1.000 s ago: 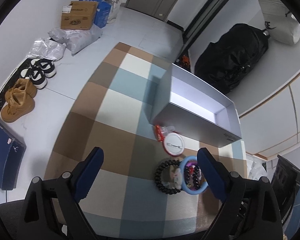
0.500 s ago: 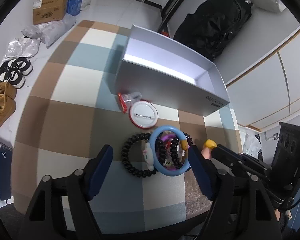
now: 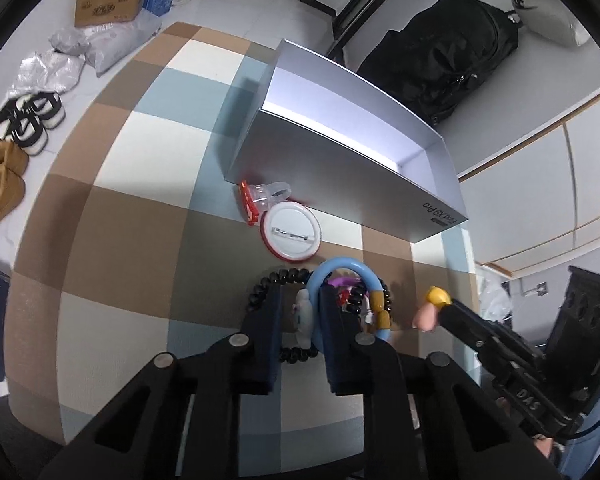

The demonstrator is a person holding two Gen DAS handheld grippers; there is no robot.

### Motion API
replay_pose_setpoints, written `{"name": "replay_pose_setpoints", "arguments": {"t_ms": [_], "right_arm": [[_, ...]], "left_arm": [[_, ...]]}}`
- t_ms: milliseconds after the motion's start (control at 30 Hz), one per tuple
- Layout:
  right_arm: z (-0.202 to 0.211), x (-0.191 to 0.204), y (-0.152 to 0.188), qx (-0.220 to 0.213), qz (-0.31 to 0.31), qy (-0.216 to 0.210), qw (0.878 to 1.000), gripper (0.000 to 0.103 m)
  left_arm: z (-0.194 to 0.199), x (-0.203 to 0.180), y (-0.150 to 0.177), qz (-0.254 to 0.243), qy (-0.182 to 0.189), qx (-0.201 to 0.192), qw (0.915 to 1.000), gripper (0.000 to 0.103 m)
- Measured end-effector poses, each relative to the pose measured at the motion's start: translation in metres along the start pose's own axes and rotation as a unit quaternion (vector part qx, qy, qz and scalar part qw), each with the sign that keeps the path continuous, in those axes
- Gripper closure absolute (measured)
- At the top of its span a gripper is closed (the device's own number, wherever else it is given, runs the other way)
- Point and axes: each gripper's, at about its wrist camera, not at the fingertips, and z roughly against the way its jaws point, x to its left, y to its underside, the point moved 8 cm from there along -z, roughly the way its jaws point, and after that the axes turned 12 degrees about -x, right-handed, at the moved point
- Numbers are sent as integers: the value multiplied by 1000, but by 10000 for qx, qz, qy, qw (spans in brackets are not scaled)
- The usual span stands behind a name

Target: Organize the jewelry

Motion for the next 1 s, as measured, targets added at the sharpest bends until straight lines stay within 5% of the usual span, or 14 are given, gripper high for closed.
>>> {"name": "replay_pose_setpoints", "arguments": {"t_ms": [267,667,1000], "right_arm": [[2,4,-2,-50,22,-36,10000,92],[10,1,-13,-248,-66,-4,9997,92],[31,18,-59,-908,-200,-354,9950,92]], "left_arm": [[0,-10,1,-687,-382,-100,9969,94],[18,-14,-18,-1,191,-397,9990,95],[32,-30,-57,105,314,-814,9961,95]]}}
